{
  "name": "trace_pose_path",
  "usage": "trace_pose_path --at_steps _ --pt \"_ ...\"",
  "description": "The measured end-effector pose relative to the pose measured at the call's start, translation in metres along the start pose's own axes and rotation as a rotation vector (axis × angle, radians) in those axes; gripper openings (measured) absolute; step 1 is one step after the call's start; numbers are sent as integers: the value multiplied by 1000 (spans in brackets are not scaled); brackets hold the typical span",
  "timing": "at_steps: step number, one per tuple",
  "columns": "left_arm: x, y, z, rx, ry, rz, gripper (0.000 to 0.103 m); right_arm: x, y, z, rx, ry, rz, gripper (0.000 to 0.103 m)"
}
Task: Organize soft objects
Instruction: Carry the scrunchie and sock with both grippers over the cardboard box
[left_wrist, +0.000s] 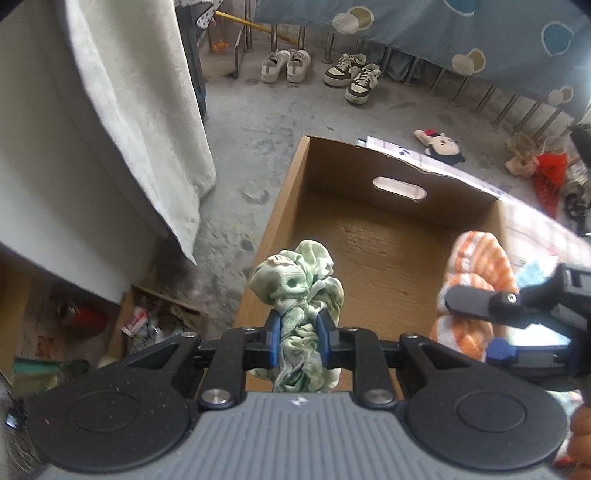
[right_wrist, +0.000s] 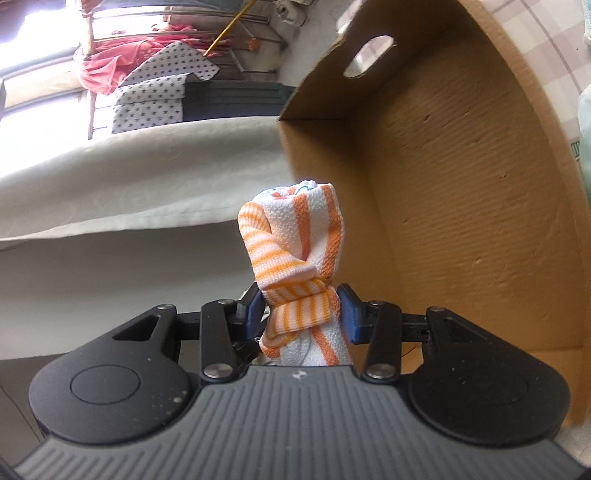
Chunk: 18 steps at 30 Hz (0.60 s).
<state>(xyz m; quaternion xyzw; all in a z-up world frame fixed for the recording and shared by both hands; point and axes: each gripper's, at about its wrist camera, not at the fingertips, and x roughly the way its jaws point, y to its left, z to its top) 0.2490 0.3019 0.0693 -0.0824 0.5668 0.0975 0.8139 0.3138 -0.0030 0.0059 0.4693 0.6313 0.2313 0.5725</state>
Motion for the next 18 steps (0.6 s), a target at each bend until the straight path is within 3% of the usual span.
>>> trace_pose_path --at_steps 9,18 --pt "11 -19 26 7 25 69 21 10 -26 42 21 14 -34 41" --pt "23 -38 53 42 -8 125 21 17 -8 78 -29 15 -63 41"
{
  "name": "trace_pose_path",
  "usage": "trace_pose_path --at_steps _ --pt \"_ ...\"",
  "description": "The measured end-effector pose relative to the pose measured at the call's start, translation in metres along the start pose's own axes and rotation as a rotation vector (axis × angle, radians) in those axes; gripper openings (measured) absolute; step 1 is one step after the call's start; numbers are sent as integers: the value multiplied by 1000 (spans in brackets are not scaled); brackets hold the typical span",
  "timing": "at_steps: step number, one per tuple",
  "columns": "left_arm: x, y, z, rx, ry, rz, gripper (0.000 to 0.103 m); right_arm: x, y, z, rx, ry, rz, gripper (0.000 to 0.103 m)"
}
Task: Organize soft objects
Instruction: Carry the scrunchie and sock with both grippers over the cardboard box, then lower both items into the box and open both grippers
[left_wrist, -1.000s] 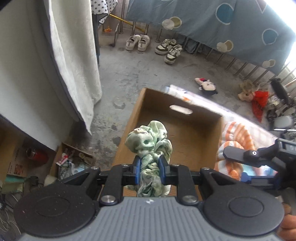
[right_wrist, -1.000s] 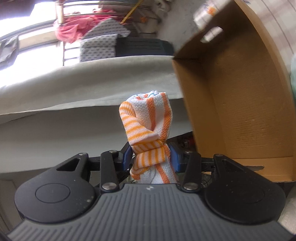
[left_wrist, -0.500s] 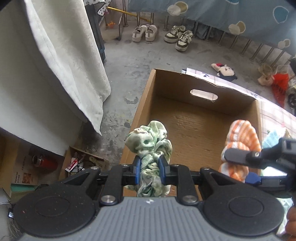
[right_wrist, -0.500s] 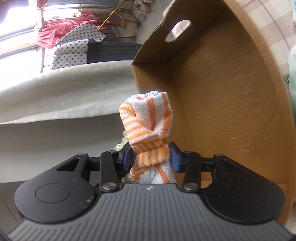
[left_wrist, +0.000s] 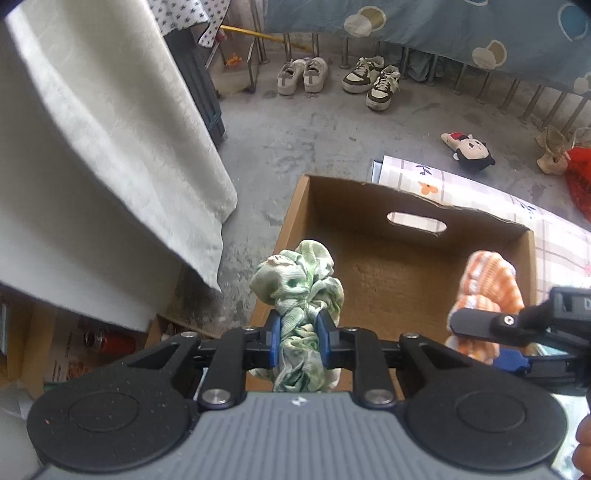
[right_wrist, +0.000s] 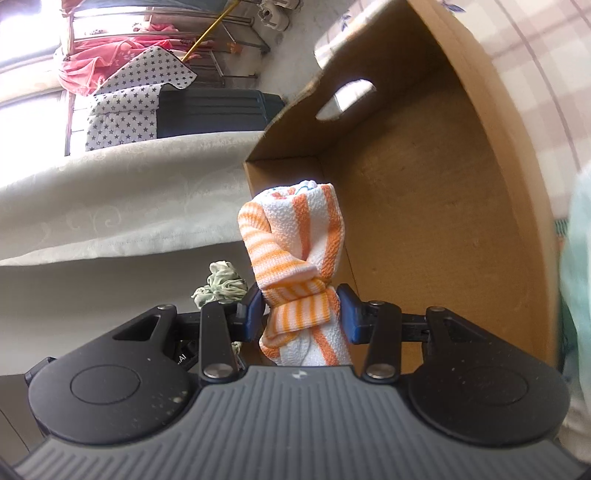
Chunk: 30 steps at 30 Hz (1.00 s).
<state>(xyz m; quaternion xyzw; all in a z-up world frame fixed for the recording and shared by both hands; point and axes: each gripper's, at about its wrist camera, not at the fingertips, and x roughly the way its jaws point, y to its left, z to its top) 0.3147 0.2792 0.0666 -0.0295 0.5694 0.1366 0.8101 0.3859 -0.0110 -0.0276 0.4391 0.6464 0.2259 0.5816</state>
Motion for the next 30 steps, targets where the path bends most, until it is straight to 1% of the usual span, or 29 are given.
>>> trace_pose_path --at_steps 3,5,11,14,18,20,21,22,23,24,27,30 --pt "26 -9 9 38 15 -3 21 24 0 15 0 -6 1 41" --pt "44 -13 15 62 30 -24 21 45 -3 24 13 -11 2 41" --pt "89 -25 28 148 65 -60 22 96 -19 41 67 -43 -34 41" --pt "109 -26 32 153 93 -71 22 115 -26 47 92 -52 -52 41" --pt "126 -25 38 173 86 -75 23 136 -28 53 95 -64 -79 41" --pt "131 -24 42 185 69 -84 26 144 -27 57 86 -79 -85 41" --pt "133 -24 43 189 59 -88 32 147 -27 59 81 -89 -86 42" --pt "135 -25 44 192 46 -89 39 151 -27 61 76 -100 -88 43" --pt "136 -26 44 195 33 -91 41 155 -27 64 69 -109 -89 43" --pt "137 -27 43 204 24 -89 45 158 -29 66 62 -113 -88 44" --pt "140 -34 43 236 19 -73 48 165 -34 72 55 -118 -108 48" --pt "138 -36 43 236 32 -85 50 160 -42 73 79 -122 -98 49"
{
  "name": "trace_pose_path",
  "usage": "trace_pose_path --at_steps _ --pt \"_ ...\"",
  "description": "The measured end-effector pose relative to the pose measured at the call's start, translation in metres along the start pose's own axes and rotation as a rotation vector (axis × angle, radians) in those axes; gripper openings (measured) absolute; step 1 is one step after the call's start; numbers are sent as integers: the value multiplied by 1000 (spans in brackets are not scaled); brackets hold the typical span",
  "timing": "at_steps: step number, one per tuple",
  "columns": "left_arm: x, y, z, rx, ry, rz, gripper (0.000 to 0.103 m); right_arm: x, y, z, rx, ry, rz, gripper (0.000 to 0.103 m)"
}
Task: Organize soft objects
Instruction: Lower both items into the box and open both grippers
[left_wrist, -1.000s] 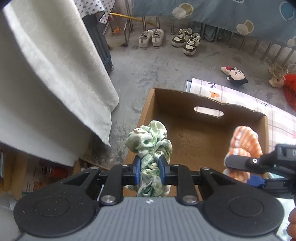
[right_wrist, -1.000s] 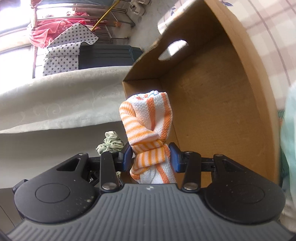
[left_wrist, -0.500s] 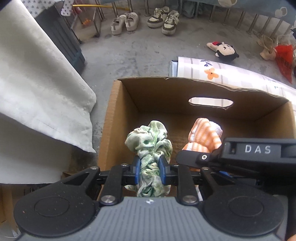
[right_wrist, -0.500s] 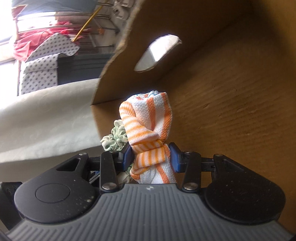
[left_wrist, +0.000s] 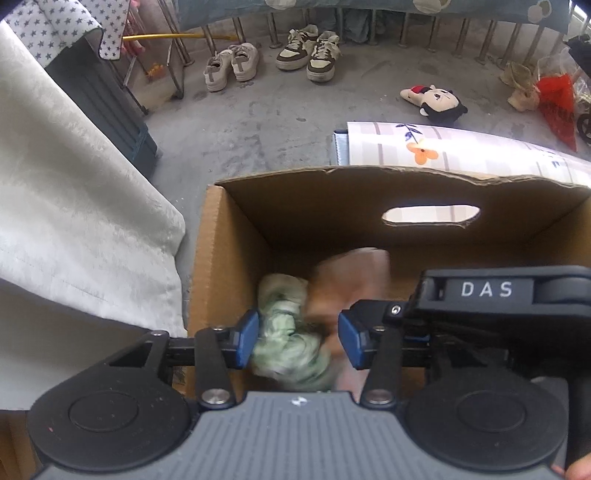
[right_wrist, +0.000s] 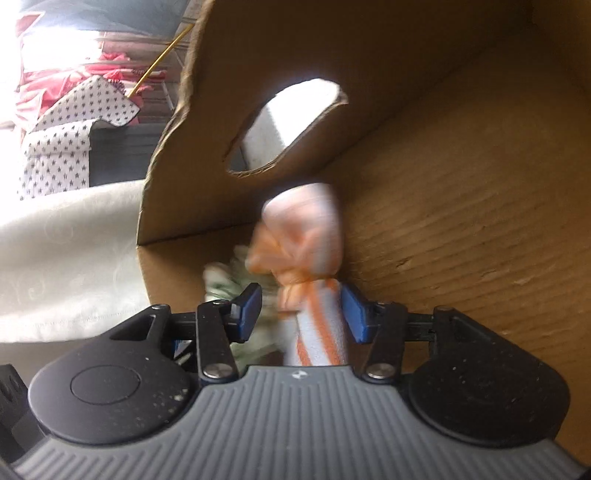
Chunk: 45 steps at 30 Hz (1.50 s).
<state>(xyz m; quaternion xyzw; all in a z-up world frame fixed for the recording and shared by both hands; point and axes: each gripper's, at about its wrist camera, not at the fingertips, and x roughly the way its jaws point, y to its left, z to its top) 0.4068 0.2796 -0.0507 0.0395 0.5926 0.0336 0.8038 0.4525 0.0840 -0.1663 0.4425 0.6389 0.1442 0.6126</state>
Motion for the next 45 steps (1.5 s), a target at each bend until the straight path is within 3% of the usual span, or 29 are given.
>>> trace_pose_path --at_steps 5,6,10,12,15,19,21,26,33,38,40,45 --pt "-23 6 2 -29 6 -20 53 -22 7 1 -17 -37 -2 50" --pt "-32 9 2 -48 -1 -29 58 -30 12 0 -33 -57 -14 50" --pt "-66 28 7 -161 -94 17 78 -64 20 -14 -95 -161 -150 49" --pt "-71 38 12 -215 -131 65 80 -75 23 -20 -127 -219 -225 46" --pt "-53 45 20 -258 -66 67 80 -76 30 -32 -178 -262 -308 42" --pt "-32 46 20 -284 31 -16 77 -75 30 -42 -170 -301 -393 35" --pt "-28 43 16 -290 52 -57 78 -67 35 -44 -151 -314 -413 33" --pt "-30 27 9 -251 49 -67 78 -78 18 -52 -112 -353 -462 30" --pt "-34 9 11 -217 60 -78 78 -91 0 -51 -85 -360 -464 30" --pt "-50 9 12 -209 25 -38 80 -103 -5 -48 -89 -324 -344 35" --pt "-61 13 10 -211 3 -16 84 -112 1 -55 -103 -341 -321 41" --pt "-84 27 9 -229 -22 -2 84 -135 7 -73 -96 -364 -274 42"
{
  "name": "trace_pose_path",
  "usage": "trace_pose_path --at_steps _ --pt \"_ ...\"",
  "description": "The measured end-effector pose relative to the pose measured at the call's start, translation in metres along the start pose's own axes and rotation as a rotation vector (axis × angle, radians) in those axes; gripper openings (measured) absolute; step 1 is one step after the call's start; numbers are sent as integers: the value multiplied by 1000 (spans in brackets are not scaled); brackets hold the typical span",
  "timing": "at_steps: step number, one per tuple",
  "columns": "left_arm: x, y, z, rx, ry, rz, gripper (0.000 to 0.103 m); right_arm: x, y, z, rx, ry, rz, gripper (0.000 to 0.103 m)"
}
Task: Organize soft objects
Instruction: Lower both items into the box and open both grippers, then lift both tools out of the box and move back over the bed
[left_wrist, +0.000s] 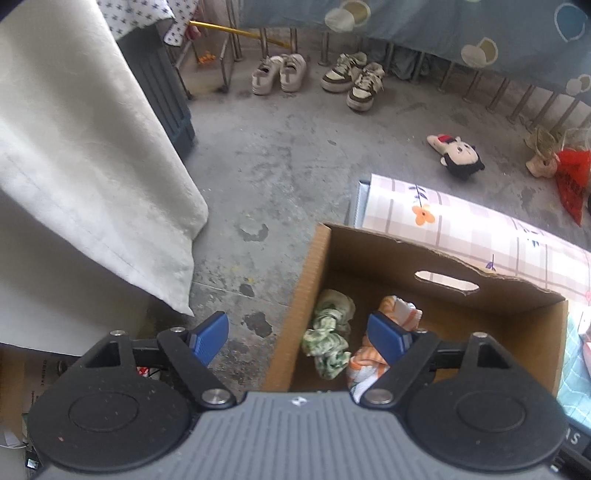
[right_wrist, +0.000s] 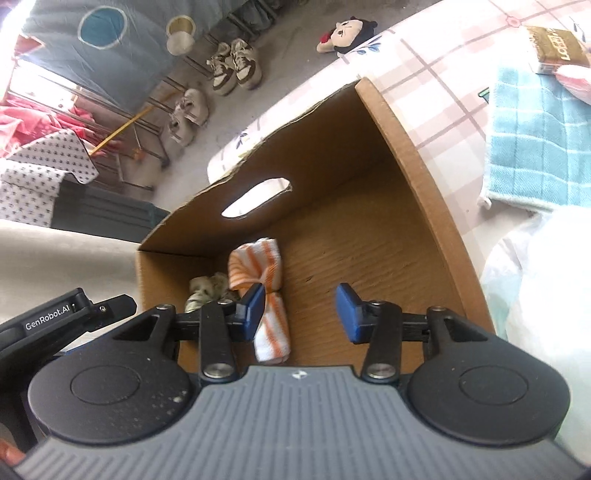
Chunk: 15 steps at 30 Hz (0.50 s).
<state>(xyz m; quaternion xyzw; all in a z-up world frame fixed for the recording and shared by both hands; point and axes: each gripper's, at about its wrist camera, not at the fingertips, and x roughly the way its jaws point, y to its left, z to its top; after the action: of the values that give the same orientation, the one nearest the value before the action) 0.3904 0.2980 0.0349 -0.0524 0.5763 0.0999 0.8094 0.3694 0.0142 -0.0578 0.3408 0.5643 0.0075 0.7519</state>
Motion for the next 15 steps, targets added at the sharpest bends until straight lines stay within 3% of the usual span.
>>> trace_pose_path --at_steps 15 --pt "-36 3 9 17 -50 -60 84 -66 -20 -26 128 -85 -22 42"
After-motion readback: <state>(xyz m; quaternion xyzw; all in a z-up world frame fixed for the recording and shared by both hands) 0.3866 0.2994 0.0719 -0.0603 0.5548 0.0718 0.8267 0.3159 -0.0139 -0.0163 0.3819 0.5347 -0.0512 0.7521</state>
